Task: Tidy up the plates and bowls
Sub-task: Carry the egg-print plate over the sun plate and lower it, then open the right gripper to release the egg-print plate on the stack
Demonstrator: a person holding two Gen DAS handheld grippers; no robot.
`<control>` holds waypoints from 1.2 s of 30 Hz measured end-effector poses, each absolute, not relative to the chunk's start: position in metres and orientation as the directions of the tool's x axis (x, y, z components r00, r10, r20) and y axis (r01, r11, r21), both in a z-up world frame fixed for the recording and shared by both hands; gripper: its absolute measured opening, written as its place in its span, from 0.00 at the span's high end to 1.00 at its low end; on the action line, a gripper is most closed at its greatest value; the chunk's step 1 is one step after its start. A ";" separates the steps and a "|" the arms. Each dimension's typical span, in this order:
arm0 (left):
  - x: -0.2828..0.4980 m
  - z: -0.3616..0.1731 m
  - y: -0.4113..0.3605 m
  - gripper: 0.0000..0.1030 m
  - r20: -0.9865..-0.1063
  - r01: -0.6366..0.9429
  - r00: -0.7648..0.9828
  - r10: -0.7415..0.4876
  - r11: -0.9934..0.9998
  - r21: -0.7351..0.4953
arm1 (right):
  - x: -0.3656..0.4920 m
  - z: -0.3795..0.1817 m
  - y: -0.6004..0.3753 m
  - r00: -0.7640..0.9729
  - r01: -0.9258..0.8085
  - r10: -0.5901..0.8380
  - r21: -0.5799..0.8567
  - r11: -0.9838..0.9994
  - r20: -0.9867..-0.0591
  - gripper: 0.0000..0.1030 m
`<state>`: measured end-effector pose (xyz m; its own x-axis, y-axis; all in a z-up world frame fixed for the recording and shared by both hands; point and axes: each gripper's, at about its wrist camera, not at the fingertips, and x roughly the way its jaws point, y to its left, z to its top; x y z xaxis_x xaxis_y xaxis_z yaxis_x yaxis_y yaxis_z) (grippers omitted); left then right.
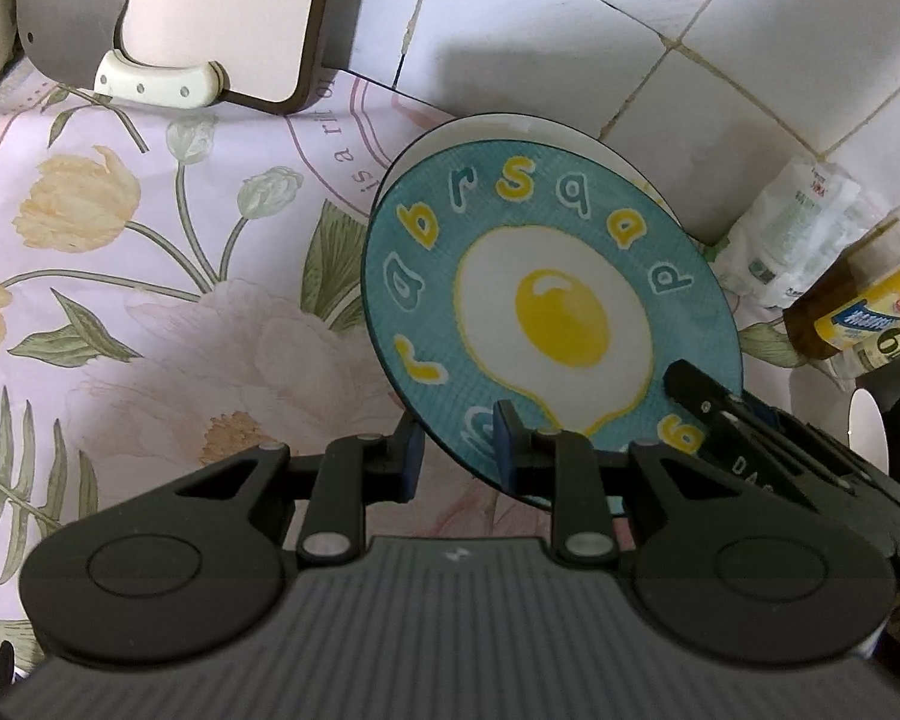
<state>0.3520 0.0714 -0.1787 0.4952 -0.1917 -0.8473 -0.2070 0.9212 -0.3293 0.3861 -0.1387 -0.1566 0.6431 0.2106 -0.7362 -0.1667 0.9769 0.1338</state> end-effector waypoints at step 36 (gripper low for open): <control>0.286 -0.083 0.056 0.45 -0.749 0.009 0.646 -0.148 0.982 -0.186 | 0.323 -0.071 -0.182 0.682 -0.307 0.392 0.245 0.920 -0.617 0.46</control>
<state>0.2864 0.0560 -0.0828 0.6464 -0.1475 -0.7486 0.0086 0.9825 -0.1862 0.3231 -0.1817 -0.0712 0.6822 0.3919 -0.6173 -0.3067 0.9197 0.2450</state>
